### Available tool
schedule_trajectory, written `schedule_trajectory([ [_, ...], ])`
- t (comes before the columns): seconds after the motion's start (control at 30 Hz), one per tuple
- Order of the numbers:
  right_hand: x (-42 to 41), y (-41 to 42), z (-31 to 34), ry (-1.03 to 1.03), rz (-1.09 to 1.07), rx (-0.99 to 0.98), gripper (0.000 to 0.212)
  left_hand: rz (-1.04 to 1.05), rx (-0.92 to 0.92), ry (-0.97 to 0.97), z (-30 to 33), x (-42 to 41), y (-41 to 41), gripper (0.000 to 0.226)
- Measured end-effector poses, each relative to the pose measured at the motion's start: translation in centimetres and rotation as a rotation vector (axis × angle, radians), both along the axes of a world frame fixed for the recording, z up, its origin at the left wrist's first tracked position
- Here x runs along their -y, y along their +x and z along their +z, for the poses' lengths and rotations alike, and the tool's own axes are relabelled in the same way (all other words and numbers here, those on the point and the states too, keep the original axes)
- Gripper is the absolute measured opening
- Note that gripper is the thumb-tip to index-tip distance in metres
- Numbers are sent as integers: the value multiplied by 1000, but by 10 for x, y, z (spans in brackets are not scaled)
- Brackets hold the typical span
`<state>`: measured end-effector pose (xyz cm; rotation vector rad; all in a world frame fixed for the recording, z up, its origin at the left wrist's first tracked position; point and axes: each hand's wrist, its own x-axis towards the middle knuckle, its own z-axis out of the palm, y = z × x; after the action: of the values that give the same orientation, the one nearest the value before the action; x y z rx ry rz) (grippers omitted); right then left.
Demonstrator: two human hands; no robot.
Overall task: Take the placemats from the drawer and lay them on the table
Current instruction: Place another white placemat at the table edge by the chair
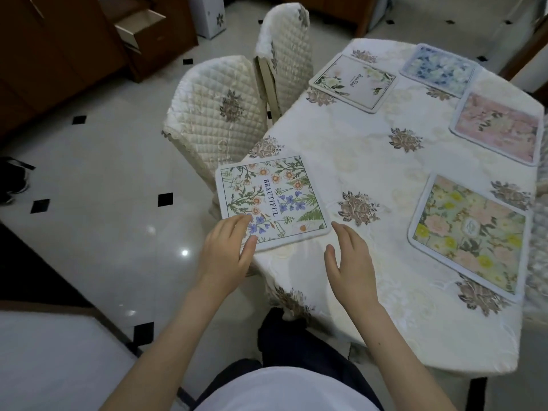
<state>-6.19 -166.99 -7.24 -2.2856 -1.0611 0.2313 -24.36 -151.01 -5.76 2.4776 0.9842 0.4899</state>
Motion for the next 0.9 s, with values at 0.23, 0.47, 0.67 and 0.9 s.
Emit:
schedule_trajectory([
  [0.23,-69,50,-21,-51,86,-49,45,71,-129,-100,-28,-66,27,60],
  [0.47,-125,90,-49,-197,124,-89,49,194,-144,-317,-62,-112,51,48],
  [0.67,-166,105,-79,-437,91,-161,50,329,-272,-579,-92,-139,66,60],
  [0.9,-183,104,-84,-543,-53,-284,54,358,-209,-783,-102,-157,65,60],
])
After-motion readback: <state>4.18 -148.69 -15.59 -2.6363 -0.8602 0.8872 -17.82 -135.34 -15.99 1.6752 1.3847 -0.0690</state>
